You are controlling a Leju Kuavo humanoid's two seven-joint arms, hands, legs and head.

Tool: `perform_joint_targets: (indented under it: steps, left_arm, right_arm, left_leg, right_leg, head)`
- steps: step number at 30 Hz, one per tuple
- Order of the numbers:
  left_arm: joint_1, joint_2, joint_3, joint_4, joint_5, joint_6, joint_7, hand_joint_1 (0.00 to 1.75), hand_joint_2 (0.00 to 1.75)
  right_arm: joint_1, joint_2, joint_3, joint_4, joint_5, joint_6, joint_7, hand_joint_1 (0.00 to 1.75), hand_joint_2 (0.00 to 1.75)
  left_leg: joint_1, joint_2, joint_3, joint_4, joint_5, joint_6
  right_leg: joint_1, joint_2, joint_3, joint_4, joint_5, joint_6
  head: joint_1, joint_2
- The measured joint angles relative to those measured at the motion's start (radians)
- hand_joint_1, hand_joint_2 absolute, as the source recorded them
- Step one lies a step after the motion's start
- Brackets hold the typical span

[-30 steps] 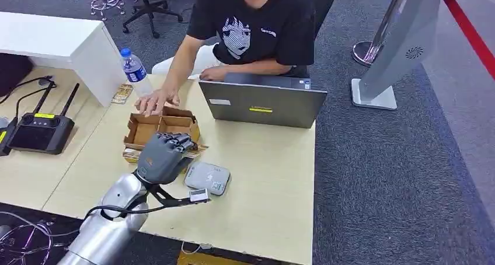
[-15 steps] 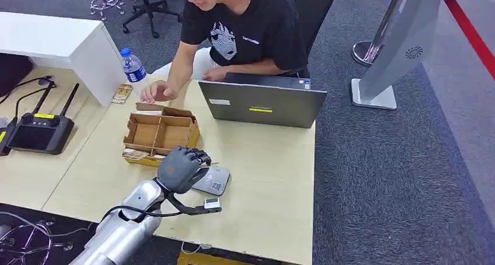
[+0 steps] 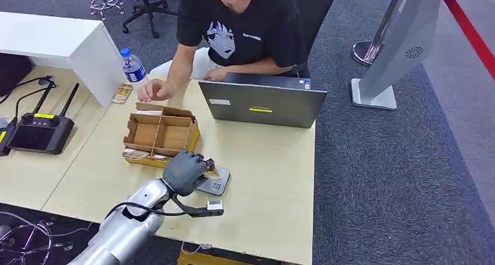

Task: Pass the card to the sensor for recognition and then transmit it.

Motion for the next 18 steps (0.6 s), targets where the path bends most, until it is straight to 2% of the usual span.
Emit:
perform_joint_targets:
  steps: [4,9,12,15,17,18]
  left_arm:
    - [-0.005,0.0,-0.011,0.021,-0.004,-0.01,0.009,1.73,1.75]
    - [-0.012,0.0,-0.021,0.039,-0.004,-0.035,0.012,1.62,1.75]
    - [-0.019,0.0,-0.024,0.043,-0.002,-0.017,0.021,1.57,1.75]
    - [-0.03,0.002,-0.024,0.046,0.005,0.0,0.022,1.61,1.75]
    - [-0.039,0.006,-0.024,0.045,0.012,0.002,0.023,1.69,1.75]
    - [-0.044,0.01,-0.024,0.045,0.015,0.013,0.028,1.64,1.75]
  right_arm:
    - [0.0,0.0,0.0,0.0,0.005,0.006,-0.003,0.0,1.75]
    - [0.0,0.0,0.0,0.0,0.014,0.009,-0.004,0.0,1.75]
    - [0.0,0.0,0.0,0.0,0.016,0.008,-0.004,0.0,1.75]
    - [0.0,0.0,0.0,0.0,0.018,0.008,-0.005,0.0,1.75]
    - [0.001,0.0,0.0,0.0,0.021,0.013,-0.007,0.0,1.75]
    - [0.001,0.0,0.0,0.0,0.024,0.018,-0.009,0.0,1.75]
  left_leg:
    - [0.0,0.0,0.0,0.0,0.0,0.0]
    - [0.0,0.0,0.0,0.0,0.0,0.0]
    - [0.0,0.0,0.0,0.0,0.0,0.0]
    - [0.0,0.0,0.0,0.0,0.0,0.0]
    - [0.0,0.0,0.0,0.0,0.0,0.0]
    - [0.0,0.0,0.0,0.0,0.0,0.0]
  right_leg:
    - [0.0,0.0,0.0,0.0,0.0,0.0]
    - [0.0,0.0,0.0,0.0,0.0,0.0]
    - [0.0,0.0,0.0,0.0,0.0,0.0]
    - [0.0,0.0,0.0,0.0,0.0,0.0]
    - [0.0,0.0,0.0,0.0,0.0,0.0]
    - [0.0,0.0,0.0,0.0,0.0,0.0]
  head:
    - [0.0,0.0]
    - [0.0,0.0]
    - [0.0,0.0]
    - [0.0,0.0]
    - [0.0,0.0]
    - [0.0,0.0]
